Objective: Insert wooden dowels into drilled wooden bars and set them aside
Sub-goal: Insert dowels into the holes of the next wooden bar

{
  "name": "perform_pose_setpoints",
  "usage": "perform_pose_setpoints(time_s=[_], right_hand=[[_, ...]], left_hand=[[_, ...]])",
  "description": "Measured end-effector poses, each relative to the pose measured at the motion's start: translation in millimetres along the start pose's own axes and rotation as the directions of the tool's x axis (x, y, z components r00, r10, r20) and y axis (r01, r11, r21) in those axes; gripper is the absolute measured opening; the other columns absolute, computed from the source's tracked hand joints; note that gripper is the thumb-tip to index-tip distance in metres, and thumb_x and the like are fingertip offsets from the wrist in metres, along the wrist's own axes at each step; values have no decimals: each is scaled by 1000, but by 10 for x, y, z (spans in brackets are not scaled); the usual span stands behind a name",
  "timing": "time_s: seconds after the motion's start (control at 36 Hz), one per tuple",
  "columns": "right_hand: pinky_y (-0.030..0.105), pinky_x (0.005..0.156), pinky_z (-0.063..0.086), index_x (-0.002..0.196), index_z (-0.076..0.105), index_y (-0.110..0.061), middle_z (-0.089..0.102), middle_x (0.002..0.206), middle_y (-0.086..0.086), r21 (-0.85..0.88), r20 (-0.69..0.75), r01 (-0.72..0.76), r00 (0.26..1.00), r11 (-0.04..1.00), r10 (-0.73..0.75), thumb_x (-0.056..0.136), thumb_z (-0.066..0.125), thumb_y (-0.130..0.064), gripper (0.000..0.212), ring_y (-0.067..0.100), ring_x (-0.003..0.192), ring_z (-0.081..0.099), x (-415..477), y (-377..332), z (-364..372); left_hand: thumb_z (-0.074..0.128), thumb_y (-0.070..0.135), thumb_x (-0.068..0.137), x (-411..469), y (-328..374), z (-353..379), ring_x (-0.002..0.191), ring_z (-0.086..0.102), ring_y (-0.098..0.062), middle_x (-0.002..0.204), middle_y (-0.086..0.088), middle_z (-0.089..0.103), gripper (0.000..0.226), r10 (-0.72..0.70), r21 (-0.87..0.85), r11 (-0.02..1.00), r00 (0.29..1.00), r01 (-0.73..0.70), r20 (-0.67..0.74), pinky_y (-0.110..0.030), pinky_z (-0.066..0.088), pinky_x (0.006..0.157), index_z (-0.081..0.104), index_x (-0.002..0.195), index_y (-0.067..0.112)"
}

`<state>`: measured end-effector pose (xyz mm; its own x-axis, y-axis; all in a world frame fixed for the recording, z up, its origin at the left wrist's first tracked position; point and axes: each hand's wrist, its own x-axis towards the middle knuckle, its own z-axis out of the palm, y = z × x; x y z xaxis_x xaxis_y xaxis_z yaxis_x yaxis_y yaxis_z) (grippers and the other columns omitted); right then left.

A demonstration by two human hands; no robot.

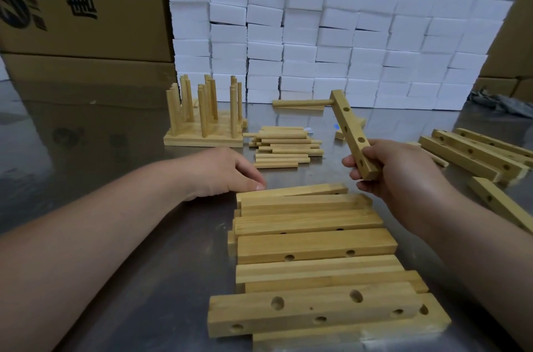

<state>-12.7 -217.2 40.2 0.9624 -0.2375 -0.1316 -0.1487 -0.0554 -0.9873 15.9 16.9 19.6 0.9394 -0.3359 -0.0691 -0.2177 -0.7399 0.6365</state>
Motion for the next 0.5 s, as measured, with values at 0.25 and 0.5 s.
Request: perform_pose_setpoints(time_s=[0.25,0.5], right_hand=[[28,61,45,90,56,-19,66,67,3,67,71,169,982,983,-173,95,37,-3,25,15,61,59,-70,127,-29],[26,57,46,114,52,-15,64,73,6,109,71,163,983,981,-171,96,36,-4,26,14,60,57,-78,137,-12]], left_hand=[[67,40,80,-7,3,38,77,53,8,74,30,60,9,52,65,997,996,-47,-77,-11,35,61,68,73,45],[62,33,86,4,-37,92,74,50,3,82,23,54,8,133,240,968,967,-79,-219,-13,32,56,65,82,39]])
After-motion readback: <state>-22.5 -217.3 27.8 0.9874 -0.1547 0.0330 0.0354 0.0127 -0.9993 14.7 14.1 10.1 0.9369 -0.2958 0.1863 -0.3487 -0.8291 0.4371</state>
